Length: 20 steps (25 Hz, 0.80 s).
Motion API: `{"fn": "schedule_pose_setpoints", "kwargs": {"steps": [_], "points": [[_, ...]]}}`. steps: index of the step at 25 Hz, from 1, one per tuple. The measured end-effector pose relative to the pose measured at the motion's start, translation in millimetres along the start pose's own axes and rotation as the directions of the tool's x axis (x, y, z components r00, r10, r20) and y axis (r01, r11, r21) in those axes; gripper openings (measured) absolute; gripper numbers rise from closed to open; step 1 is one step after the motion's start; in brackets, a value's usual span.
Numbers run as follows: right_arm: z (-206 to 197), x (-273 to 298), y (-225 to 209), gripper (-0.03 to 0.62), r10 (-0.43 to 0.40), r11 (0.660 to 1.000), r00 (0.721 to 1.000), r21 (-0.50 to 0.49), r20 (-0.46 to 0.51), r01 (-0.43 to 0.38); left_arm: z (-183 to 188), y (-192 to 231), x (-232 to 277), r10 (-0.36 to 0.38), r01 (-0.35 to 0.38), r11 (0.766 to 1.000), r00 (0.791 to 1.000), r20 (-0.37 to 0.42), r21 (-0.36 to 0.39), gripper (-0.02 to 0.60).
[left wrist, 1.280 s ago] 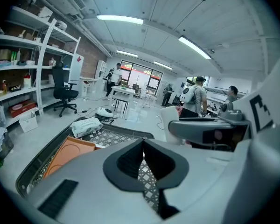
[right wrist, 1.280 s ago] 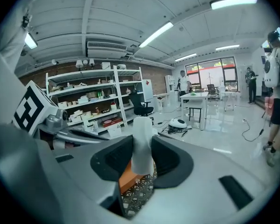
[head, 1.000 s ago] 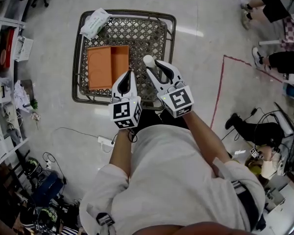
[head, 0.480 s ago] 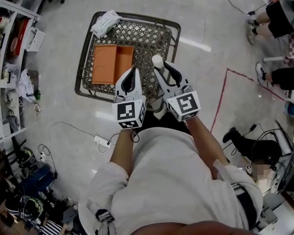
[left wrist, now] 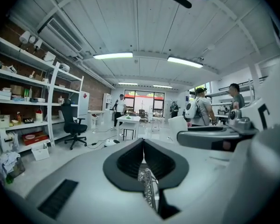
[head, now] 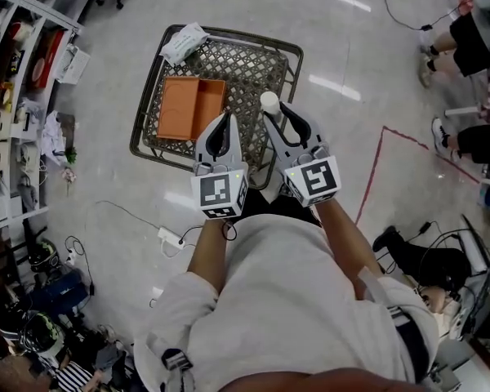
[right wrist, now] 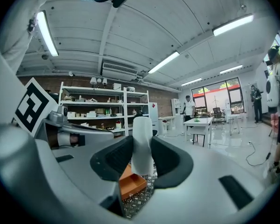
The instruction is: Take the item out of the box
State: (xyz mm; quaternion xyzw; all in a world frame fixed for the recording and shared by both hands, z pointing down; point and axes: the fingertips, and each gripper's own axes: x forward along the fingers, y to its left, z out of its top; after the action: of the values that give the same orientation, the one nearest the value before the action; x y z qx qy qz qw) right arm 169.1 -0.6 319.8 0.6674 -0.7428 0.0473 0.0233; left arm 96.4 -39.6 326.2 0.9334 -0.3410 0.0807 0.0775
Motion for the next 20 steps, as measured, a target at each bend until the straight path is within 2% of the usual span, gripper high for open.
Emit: {"fn": "schedule_pose_setpoints", "kwargs": {"steps": [9,13,20], "points": [[44.1,-19.4,1.6,0.124,0.036,0.997,0.992,-0.076,0.118,-0.027,26.1,-8.3,-20.3,0.051,-0.053,0.998,0.996,0.078,0.024,0.011],[64.5,-24.3,11.7,0.123,0.057,0.997,0.985,-0.068,0.162,-0.047,41.7,-7.2,-30.9,0.075,-0.08,0.996,0.989,0.124,0.037,0.011],[88.8,-31.3,21.0,0.123,0.055,0.996,0.978,-0.084,0.202,-0.039,62.0,-7.6,-43.4,0.076,-0.084,0.996,0.983,0.165,0.044,0.011]]}}
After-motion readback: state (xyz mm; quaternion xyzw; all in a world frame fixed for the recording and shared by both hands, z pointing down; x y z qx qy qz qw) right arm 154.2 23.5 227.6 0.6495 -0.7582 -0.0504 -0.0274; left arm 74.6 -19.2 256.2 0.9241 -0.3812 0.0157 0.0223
